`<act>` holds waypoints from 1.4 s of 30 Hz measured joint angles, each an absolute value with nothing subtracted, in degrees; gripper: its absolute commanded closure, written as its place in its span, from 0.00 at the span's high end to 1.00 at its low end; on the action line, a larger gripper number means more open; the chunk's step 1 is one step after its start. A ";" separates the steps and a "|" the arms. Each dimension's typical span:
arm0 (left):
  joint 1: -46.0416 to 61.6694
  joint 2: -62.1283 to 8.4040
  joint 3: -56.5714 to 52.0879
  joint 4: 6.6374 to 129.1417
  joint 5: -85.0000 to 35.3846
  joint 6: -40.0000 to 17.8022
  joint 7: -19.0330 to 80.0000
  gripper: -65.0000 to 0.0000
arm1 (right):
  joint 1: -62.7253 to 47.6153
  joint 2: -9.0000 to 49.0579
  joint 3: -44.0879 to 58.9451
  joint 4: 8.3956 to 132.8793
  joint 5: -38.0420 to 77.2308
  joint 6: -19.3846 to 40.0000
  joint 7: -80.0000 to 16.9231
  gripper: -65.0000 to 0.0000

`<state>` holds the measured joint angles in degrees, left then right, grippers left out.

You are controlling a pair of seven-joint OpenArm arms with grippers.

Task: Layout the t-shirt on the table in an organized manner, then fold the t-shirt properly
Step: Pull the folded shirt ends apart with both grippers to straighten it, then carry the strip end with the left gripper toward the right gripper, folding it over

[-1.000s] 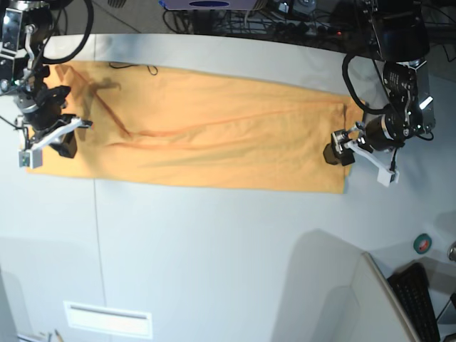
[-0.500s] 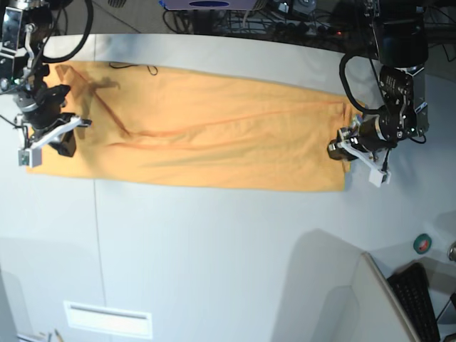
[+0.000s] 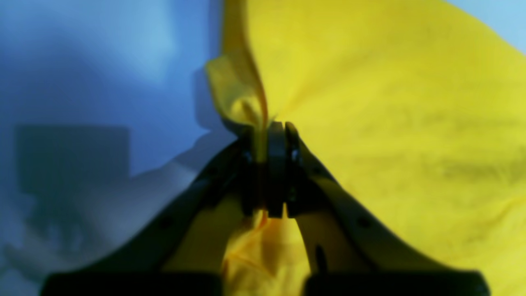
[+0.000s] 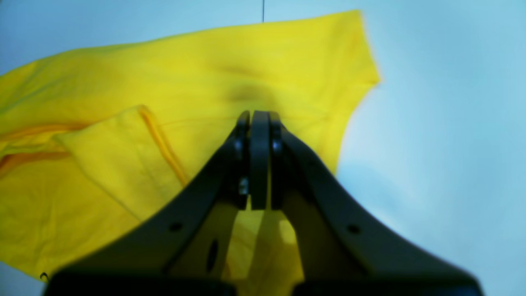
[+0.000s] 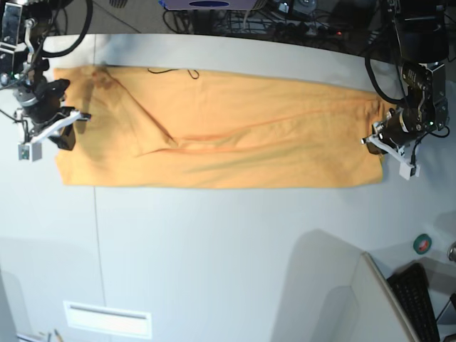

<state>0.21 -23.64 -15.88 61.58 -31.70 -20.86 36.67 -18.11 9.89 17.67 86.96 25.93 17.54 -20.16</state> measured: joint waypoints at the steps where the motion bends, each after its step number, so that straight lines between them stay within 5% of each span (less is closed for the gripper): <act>1: 1.39 -23.51 -15.68 64.47 -32.32 -20.64 36.69 0.00 | -18.02 9.87 17.67 86.96 25.93 17.54 -20.21 0.00; 11: 12.47 -21.56 -6.26 94.94 -32.29 -7.11 36.95 0.00 | -17.50 9.85 17.39 87.00 25.91 17.54 -20.49 0.00; 18: 10.11 -18.22 6.79 98.76 -32.01 0.05 43.16 0.00 | -17.08 9.78 17.39 87.00 25.93 17.54 -20.43 0.00; 29: 3.44 -12.47 18.94 92.64 -32.27 0.49 42.78 0.00 | -17.04 9.91 17.63 87.00 25.91 17.54 -20.36 0.00; 42: 3.07 -10.74 20.03 91.00 -32.42 0.49 42.92 0.00 | -17.04 9.91 17.63 87.00 25.91 17.54 -20.36 0.00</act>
